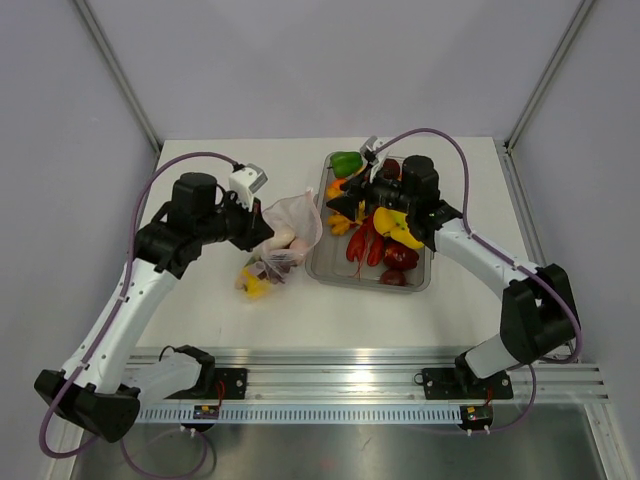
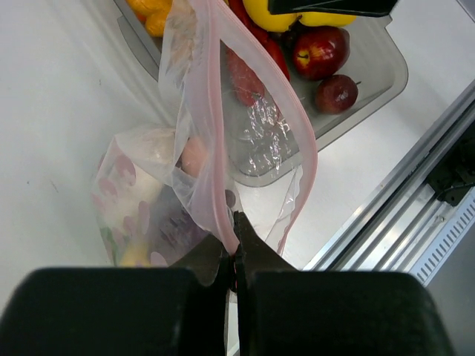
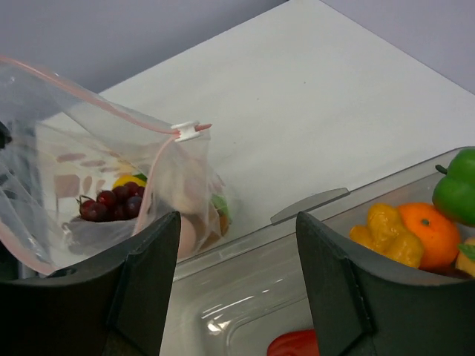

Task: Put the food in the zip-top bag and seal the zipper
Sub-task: Zip the zipper food storage bag at the center of the board.

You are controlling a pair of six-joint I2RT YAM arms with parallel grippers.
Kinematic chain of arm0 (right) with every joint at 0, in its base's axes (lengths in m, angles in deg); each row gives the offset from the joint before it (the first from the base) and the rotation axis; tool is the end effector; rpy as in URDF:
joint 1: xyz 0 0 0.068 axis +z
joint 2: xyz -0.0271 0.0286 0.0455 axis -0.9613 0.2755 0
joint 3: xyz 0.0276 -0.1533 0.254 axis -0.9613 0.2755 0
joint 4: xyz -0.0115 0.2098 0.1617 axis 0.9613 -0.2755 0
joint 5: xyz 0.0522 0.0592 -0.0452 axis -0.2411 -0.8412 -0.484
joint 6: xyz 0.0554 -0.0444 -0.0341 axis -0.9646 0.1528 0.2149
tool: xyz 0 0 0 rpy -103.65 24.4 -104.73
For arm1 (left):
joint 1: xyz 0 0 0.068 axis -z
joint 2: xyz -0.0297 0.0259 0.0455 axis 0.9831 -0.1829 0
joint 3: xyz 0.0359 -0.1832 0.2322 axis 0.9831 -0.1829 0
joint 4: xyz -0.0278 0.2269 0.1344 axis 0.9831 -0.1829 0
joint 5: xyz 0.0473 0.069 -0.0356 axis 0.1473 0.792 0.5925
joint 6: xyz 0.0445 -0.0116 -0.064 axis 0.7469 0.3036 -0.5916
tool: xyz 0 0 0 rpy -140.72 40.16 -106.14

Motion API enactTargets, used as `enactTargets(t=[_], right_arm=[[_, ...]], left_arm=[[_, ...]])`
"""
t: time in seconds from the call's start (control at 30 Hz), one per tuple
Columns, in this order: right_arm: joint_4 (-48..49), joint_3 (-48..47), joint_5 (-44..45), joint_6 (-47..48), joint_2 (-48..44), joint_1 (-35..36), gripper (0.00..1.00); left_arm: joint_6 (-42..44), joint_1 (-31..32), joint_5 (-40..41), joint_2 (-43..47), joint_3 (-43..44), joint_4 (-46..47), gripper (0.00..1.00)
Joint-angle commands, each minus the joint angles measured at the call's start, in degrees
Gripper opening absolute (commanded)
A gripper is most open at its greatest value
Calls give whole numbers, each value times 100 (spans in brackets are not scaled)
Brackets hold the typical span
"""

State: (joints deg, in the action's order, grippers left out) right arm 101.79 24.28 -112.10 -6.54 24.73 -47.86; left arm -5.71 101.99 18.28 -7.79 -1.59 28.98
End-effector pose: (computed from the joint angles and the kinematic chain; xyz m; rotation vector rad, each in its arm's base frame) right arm 0.3223 0.2030 0.3404 -0.8310 1.5638 0.8988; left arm 0.2006 -0.1134 0.3882 0.6712 2.0790 -0.6856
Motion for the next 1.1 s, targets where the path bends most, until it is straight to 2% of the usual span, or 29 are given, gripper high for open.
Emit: enactTargets(t=[0.0,0.13,0.23,0.47,0.67,0.83,0.93,0.97,1.0,1.07], right_arm=[[624,-269,-525,931,355,-31,71],[300,-506,-727,1606,655,-40,71],[-34,-726,-1324,2108,743,-14,73],[-290,-920,-2318,2250,787,170,75],[-580,-1192,-2047,2619,866,592,75],[-167,-1096,-1713,2540,936,812,74],[9,-1034,-1572,2435,945,830,68],[61,-1025,-1528,2409,945,839,62],[105,-1016,-1467,2347,937,839,52],[123,-990,-1335,2338,928,839,42]], left_arm=[[287,-73,-497,213,295,139,0],[304,-99,-506,248,251,86,0],[357,-143,-533,222,295,7,0],[462,-196,-559,-6,383,-107,0],[428,-205,-708,-218,427,-37,0],[462,-205,-708,-288,427,-55,0],[471,-205,-656,-288,409,-55,0],[471,-205,-638,-288,401,-55,0],[471,-205,-629,-288,409,-55,0],[489,-205,-620,-288,409,-55,0]])
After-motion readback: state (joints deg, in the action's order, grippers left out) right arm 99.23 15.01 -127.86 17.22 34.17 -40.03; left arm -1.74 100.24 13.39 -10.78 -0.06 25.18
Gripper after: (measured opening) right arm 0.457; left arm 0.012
